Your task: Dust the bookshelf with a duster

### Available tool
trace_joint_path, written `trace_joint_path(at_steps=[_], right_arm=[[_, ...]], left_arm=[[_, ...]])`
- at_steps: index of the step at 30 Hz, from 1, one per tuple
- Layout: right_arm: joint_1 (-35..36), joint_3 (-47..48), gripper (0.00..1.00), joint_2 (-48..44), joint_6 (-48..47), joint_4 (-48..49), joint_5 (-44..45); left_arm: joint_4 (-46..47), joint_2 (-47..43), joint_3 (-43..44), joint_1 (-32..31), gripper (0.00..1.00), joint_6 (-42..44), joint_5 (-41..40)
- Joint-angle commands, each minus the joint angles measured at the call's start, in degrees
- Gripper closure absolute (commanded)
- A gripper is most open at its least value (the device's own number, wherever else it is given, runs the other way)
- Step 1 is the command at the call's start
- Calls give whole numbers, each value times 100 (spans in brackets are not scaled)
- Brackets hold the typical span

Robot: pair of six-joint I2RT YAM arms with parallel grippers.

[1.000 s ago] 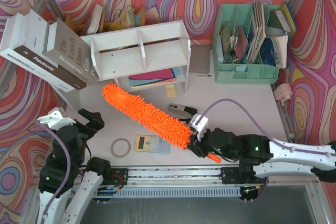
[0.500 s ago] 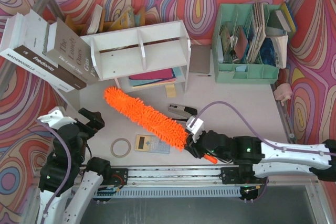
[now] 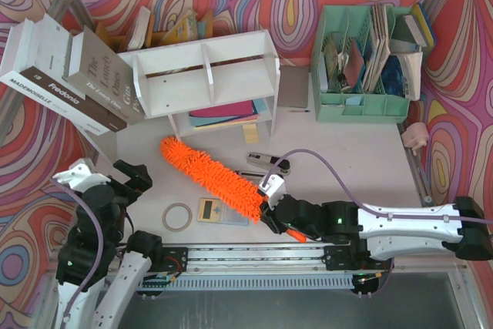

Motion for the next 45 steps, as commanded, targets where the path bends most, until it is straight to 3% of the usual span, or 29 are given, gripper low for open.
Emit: trace_joint_path(at_steps=[1,9,16,21,28,33,39,45], right_arm=[[16,516,100,-19,629,769,969],[68,1210,100,1086,1438,1299,1107],[696,2468,100,2236,1922,843,2483],[806,3322,100,2921,2315,738,2870],[870,4697,100,4155,3120,-337,2985],[738,5548,100,5078,3986,-1801,2636],[549,5421,100,5100,4468,-2041,2491],[760,5453,100,4855,3667,-1179,2876]], left_arm=[[-1,-177,-42,55,1,-44,-179],[0,-274,-48,57,2,-56,-170],[-9,-518,-64,56,2,-94,-200],[-18,-703,-77,61,1,-127,-215],[-18,-885,-85,64,1,-143,-188],[-18,-1047,-99,66,1,-157,-187],[17,-1129,-112,64,2,-153,-111],[48,-1134,-117,64,2,-138,-62]])
